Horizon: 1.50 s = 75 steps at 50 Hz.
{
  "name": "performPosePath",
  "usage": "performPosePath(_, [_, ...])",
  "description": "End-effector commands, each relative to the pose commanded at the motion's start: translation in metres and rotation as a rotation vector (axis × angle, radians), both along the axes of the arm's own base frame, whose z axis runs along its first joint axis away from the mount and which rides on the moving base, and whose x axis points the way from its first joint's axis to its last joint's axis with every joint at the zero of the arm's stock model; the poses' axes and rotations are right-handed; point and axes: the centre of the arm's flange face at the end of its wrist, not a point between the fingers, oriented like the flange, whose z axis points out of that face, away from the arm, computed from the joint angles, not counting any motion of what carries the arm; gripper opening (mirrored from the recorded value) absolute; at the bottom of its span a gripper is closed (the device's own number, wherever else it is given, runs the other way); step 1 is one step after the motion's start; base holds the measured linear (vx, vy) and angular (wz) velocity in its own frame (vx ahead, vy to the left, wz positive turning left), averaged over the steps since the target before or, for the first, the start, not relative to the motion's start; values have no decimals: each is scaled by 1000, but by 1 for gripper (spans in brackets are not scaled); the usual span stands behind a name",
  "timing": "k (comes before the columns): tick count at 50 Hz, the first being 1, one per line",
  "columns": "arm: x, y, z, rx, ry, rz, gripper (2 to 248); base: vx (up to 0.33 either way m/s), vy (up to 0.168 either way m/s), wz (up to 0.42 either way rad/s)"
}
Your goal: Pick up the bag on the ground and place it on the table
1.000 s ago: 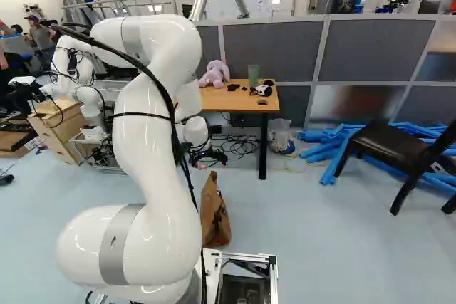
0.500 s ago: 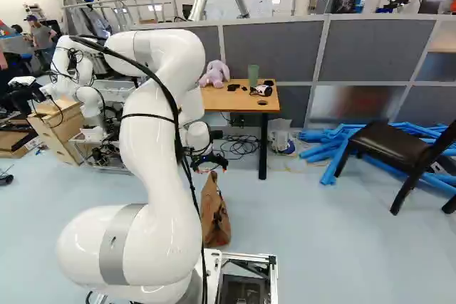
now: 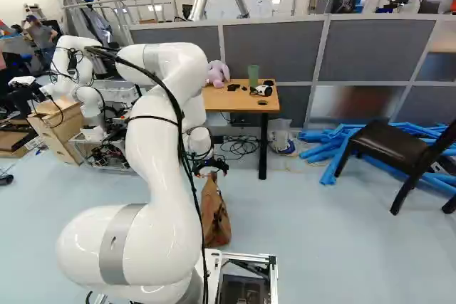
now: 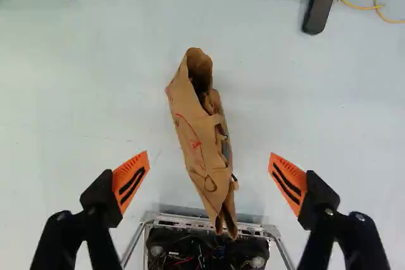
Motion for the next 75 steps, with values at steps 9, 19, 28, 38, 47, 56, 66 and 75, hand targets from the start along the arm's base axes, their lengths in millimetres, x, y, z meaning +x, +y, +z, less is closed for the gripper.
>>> performPosePath(9, [2, 0, -13, -1, 10, 0, 247, 0, 0, 0])
performPosePath(19, [4, 0, -28, -2, 21, 0, 247, 0, 0, 0])
performPosePath(28, [6, 1, -42, -3, 30, 0, 247, 0, 0, 0])
performPosePath(38, [8, 1, -57, -5, 39, 0, 247, 0, 0, 0])
performPosePath(47, [9, 1, -70, -5, 46, 0, 247, 0, 0, 0])
performPosePath(56, [11, 1, -84, -6, 53, 0, 247, 0, 0, 0])
performPosePath(66, [12, 1, -99, -7, 61, 0, 247, 0, 0, 0])
performPosePath(75, [13, 2, -113, -8, 66, 0, 247, 0, 0, 0])
